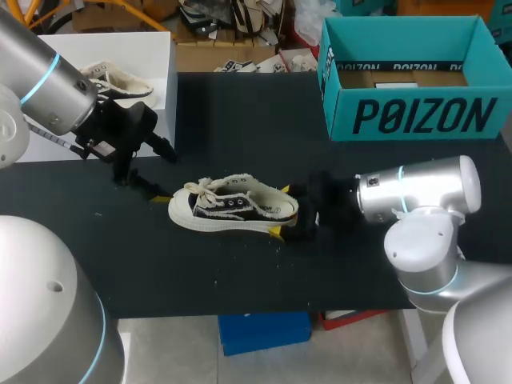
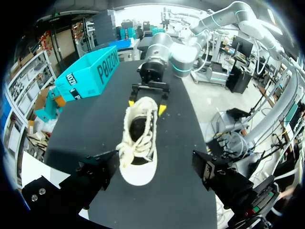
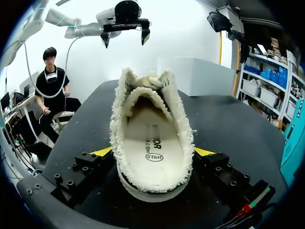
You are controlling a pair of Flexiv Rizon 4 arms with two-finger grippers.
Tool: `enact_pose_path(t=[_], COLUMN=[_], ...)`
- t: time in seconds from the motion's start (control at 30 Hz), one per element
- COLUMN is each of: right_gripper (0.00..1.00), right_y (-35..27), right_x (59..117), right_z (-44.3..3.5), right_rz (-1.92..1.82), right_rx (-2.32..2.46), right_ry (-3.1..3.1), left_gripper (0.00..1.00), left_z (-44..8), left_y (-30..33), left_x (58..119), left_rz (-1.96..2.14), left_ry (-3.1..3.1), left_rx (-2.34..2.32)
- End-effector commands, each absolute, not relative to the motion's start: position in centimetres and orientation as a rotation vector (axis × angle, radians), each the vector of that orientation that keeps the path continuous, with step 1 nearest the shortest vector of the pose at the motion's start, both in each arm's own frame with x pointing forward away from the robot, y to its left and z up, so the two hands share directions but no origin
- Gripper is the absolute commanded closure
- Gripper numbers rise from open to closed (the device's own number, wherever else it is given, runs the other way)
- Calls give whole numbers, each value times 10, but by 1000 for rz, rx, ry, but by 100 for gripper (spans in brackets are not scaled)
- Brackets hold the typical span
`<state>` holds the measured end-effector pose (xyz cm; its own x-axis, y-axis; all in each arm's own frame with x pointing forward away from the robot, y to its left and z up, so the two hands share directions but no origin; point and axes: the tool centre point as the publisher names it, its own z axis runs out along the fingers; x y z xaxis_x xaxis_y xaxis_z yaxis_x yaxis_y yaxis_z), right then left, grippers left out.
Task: Take the shoe out of the shoebox, open the shoe tongue, remove and reinsert the insole, then place the shoe into the shoebox
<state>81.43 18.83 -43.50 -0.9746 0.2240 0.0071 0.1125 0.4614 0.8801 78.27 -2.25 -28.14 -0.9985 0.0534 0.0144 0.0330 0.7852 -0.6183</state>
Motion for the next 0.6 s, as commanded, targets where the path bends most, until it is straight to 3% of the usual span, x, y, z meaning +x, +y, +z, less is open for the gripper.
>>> enact_pose_path(t=[0.03,0.37,0.6], right_gripper=[100,100,100], right_y=[192,193,193], right_x=[816,817,817], right_z=[-439,-440,-440], right_rz=[1528,1536,1536], right_rx=[311,313,313], right_ry=[2596,2594,2594], left_gripper=[0,0,0], left_z=[-283,-283,-282], left_y=[-23,-23,-32], left_x=[782,782,780], left_rz=[1018,1018,774], left_ry=[-2941,-2941,-2964], left_rx=[-73,-73,337])
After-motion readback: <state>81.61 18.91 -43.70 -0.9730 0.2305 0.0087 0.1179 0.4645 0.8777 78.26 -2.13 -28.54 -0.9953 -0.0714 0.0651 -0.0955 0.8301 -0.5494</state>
